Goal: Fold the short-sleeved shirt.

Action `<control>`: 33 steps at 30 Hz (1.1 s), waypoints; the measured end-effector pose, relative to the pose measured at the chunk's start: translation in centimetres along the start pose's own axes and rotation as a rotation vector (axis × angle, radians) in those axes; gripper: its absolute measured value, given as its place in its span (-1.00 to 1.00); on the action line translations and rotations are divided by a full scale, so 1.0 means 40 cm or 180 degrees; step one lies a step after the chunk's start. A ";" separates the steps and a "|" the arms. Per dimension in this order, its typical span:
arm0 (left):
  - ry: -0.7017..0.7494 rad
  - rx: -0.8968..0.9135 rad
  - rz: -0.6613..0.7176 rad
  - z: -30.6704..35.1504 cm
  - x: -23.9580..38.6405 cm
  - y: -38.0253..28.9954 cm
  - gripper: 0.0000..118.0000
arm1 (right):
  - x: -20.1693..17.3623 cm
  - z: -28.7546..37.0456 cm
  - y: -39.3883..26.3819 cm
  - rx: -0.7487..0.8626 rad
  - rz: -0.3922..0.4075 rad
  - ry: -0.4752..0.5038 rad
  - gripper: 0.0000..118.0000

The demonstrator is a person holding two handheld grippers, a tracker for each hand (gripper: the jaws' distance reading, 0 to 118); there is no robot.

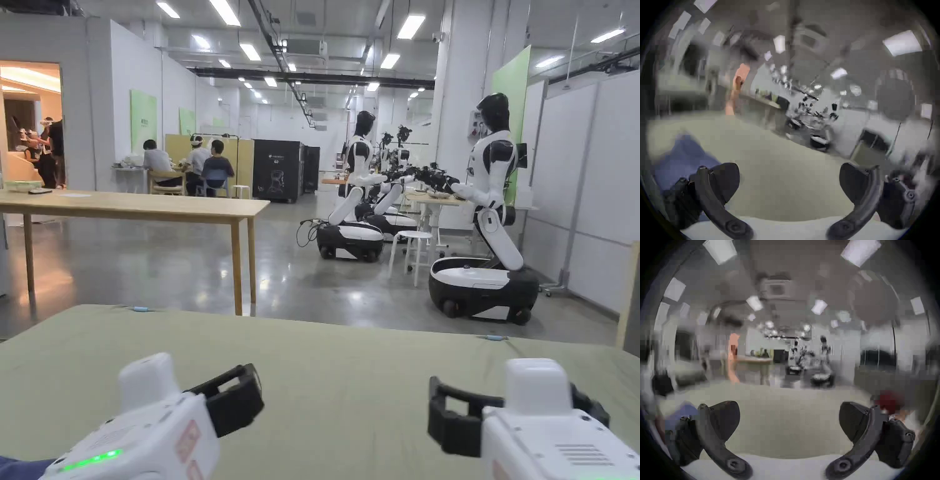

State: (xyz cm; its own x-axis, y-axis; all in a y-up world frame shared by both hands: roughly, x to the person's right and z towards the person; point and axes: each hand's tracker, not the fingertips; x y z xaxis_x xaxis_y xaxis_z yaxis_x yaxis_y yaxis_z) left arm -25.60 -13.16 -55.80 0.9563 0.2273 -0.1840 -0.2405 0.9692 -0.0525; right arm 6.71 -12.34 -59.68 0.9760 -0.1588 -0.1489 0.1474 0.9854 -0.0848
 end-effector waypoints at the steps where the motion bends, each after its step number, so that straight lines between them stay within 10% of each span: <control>1: 0.0134 0.0164 -0.0427 0.008 0.031 0.007 1.00 | 0.035 -0.028 -0.026 -0.0015 -0.0361 0.0057 1.00; 7: 0.0304 0.0271 -0.0868 0.017 0.091 0.018 1.00 | 0.028 -0.043 -0.057 0.0047 0.0437 -0.0483 1.00; 26: 0.0241 0.0161 -0.0768 -0.029 0.016 0.005 0.99 | -0.010 -0.041 -0.053 0.0002 0.0651 -0.0428 0.96; 29: 0.0229 0.0114 -0.0760 -0.031 0.012 0.009 0.30 | -0.010 -0.035 -0.051 -0.0028 0.0595 -0.0418 -0.69; 31: 0.0191 0.0070 -0.0742 -0.032 0.011 0.008 -0.95 | -0.010 -0.041 -0.053 -0.0004 0.0561 -0.0683 -0.98; 33: 0.0255 0.0096 -0.0784 -0.035 0.009 0.002 -0.99 | -0.002 -0.042 -0.051 -0.0011 0.0535 -0.0636 -0.99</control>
State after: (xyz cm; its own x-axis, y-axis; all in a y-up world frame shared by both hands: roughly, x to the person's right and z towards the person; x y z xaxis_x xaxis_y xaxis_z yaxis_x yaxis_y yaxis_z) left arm -25.49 -13.13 -57.26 0.9689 -0.0229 -0.2464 0.0041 0.9971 -0.0764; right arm 6.06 -14.43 -61.17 0.9991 0.0228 0.0362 -0.0199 0.9967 -0.0788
